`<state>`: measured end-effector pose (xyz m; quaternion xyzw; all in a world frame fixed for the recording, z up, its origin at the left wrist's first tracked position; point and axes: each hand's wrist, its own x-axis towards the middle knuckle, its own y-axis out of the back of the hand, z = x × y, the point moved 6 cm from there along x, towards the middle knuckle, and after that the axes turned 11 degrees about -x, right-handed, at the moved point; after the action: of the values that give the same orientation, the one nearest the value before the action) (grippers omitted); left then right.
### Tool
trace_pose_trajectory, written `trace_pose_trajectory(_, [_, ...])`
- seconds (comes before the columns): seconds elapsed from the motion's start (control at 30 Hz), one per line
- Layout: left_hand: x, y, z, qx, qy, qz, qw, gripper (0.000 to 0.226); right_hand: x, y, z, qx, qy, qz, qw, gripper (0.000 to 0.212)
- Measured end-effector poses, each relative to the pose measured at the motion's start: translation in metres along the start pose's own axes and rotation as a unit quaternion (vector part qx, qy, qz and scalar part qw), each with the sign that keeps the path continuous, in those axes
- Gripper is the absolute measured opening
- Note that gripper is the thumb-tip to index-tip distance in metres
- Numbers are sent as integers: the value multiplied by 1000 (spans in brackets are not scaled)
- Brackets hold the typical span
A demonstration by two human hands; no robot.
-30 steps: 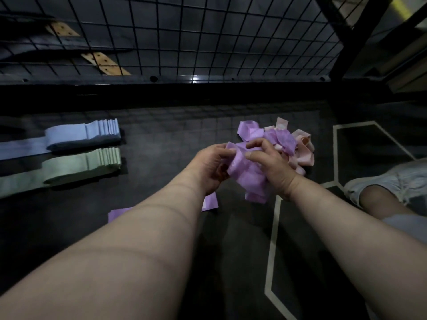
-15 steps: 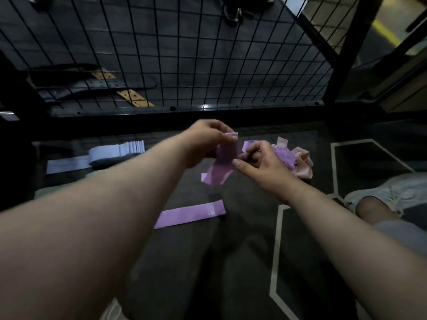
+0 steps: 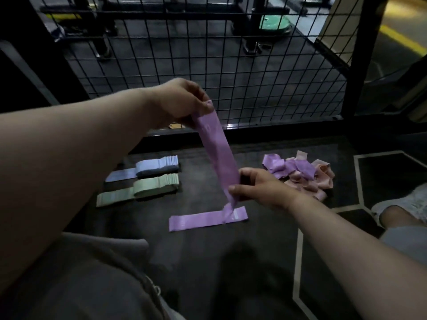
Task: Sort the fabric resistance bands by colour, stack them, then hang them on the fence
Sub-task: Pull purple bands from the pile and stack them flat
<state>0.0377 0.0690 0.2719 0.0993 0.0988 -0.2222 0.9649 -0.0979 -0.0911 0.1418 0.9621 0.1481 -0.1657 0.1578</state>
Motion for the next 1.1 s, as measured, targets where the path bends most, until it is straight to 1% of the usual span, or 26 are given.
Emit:
trace_pose_trajectory(0.07, [-7, 8, -10, -1, 13, 24, 1000, 10, -4, 2, 3, 26, -23, -1, 999, 15])
trace_pose_trajectory(0.1, [-10, 13, -14, -3, 19, 45, 999, 10, -7, 5, 4, 15, -32, 7, 999, 15])
trace_pose_trajectory(0.2, [-15, 30, -20, -11, 36, 116, 993, 7, -16, 16, 4, -50, -45, 35, 997, 27])
trace_pose_trajectory(0.27, [-20, 42, -21, -33, 46, 151, 987, 8, -23, 22, 4, -57, -45, 47, 996, 28])
trace_pose_trajectory(0.4, [-27, 66, -30, -81, 64, 197, 975, 10, -36, 30, 8, 35, -65, 38, 997, 29])
trace_pose_trajectory(0.47, [-31, 71, -41, -117, 77, 227, 964, 9, -38, 35, 12, 71, -69, 55, 994, 31])
trace_pose_trajectory(0.53, [-33, 74, -52, -116, 82, 246, 959, 13, -39, 41, 13, 106, -65, 85, 989, 34])
trace_pose_trajectory(0.63, [-37, 79, -65, -84, 100, 224, 966, 14, -40, 48, 20, 136, -64, 119, 982, 34])
trace_pose_trajectory(0.77, [-39, 86, -75, -52, 148, 179, 971, 10, -37, 52, 28, 156, -67, 152, 974, 20])
trace_pose_trajectory(0.83, [-40, 85, -83, -9, 183, 145, 972, 6, -32, 54, 35, 153, -87, 181, 967, 14])
trace_pose_trajectory(0.9, [-40, 82, -93, 66, 215, 108, 968, 4, -26, 53, 44, 140, -108, 201, 963, 6])
trace_pose_trajectory(1.0, [-39, 69, -110, 172, 258, 63, 949, 5, -12, 50, 63, 71, -137, 215, 964, 4])
trace_pose_trajectory(1.1, [-25, 56, -125, 224, 293, 46, 929, 9, 10, 52, 82, -10, -149, 224, 963, 7])
